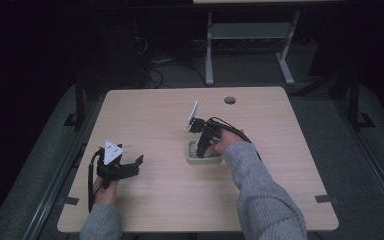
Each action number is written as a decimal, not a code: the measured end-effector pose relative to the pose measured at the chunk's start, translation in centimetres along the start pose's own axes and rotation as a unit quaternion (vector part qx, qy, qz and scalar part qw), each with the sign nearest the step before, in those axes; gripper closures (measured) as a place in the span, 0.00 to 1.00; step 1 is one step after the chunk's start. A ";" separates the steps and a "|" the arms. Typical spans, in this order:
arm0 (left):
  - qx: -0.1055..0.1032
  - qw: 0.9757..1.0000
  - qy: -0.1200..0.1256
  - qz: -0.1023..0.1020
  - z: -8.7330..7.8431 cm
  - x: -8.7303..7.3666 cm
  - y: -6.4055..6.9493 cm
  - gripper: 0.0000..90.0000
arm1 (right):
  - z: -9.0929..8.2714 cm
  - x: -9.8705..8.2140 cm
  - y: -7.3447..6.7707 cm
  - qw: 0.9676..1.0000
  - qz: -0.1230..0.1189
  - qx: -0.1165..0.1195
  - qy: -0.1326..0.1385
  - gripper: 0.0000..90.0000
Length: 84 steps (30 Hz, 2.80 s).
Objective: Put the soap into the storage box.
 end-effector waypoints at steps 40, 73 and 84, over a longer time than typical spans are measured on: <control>0.002 1.000 0.001 0.000 -0.1 -0.1 -0.1 0.16 | -4.8 -1.2 0.3 0.997 0.034 0.011 0.062 0.20; -0.001 1.000 -0.001 0.005 -0.1 0.0 0.2 0.16 | -7.7 -5.2 0.1 0.995 0.052 0.005 0.086 0.21; -0.001 1.000 -0.001 0.005 -0.1 0.0 0.2 0.16 | -8.0 -6.6 -0.1 0.994 0.060 0.005 0.090 0.22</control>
Point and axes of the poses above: each handheld gripper's, and its own axes: z roughly forward along the jaws, x roughly out of its top, y roughly to its right, the point moved 5 cm from there along z, roughly forward along the jaws, and after that the axes turned 9 degrees about y, right-handed, at the moved point
